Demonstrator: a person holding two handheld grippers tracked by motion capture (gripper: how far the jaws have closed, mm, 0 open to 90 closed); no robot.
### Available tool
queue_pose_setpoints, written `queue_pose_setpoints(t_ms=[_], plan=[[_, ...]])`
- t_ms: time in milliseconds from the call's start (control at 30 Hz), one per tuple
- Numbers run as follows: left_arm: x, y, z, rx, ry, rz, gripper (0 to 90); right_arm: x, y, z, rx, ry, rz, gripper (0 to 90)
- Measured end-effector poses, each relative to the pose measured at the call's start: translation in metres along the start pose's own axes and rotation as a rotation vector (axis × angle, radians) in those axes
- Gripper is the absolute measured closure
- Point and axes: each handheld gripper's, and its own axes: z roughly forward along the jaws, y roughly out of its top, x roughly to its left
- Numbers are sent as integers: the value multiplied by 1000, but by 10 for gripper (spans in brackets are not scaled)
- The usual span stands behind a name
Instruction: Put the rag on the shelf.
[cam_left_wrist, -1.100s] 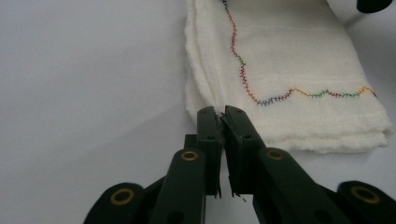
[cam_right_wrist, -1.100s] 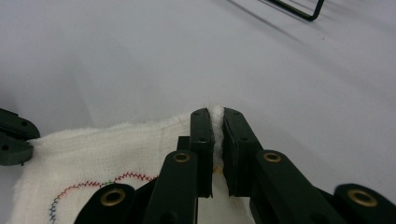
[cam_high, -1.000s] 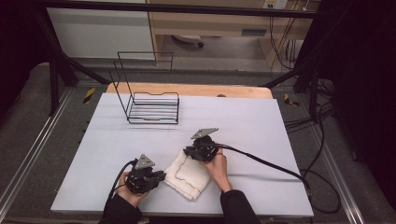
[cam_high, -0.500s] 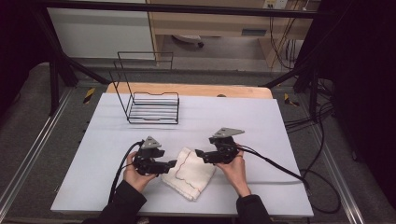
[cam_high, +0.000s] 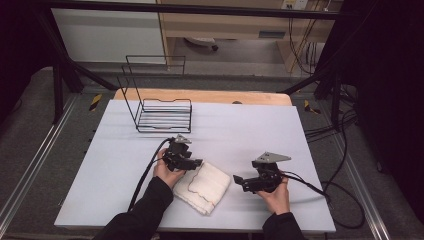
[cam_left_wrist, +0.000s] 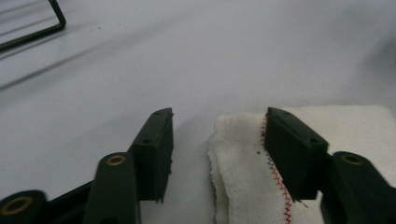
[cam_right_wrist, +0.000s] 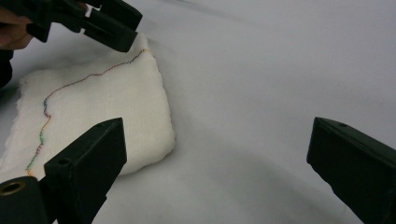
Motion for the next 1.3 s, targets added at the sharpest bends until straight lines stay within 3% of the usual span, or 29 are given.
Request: queue_pose_setpoints(t_ms=[167, 400, 500, 600, 667, 733, 800, 867, 1167, 1300], plan=[[0, -1, 8, 28, -17, 10, 540, 3, -4, -1, 3, 3, -2, 83], [-2, -2, 9, 24, -22, 22, 591, 7, -6, 3, 3, 22, 44, 140], [-3, -3, 10, 33, -61, -1, 720, 8, -6, 5, 3, 27, 52, 160], [-5, -4, 9, 31, -59, 2, 755, 10, -6, 9, 22, 36, 46, 171], [-7, -3, 10, 33, -53, 1, 772, 12, -6, 11, 21, 54, 64, 200], [-10, -2, 10, 41, -32, 27, 786, 12, -6, 13, 18, 59, 74, 223], [-15, -1, 10, 45, 5, 67, 793, 15, -5, 16, 26, 43, 71, 236], [-20, -1, 10, 46, 23, 82, 798, 19, -3, 20, 36, 26, 53, 256], [-19, -5, 10, 19, 12, 100, 799, 27, -4, 37, 67, -6, 74, 525], [-18, -6, 10, 13, 8, 100, 796, 29, -5, 38, 77, 3, 89, 612]])
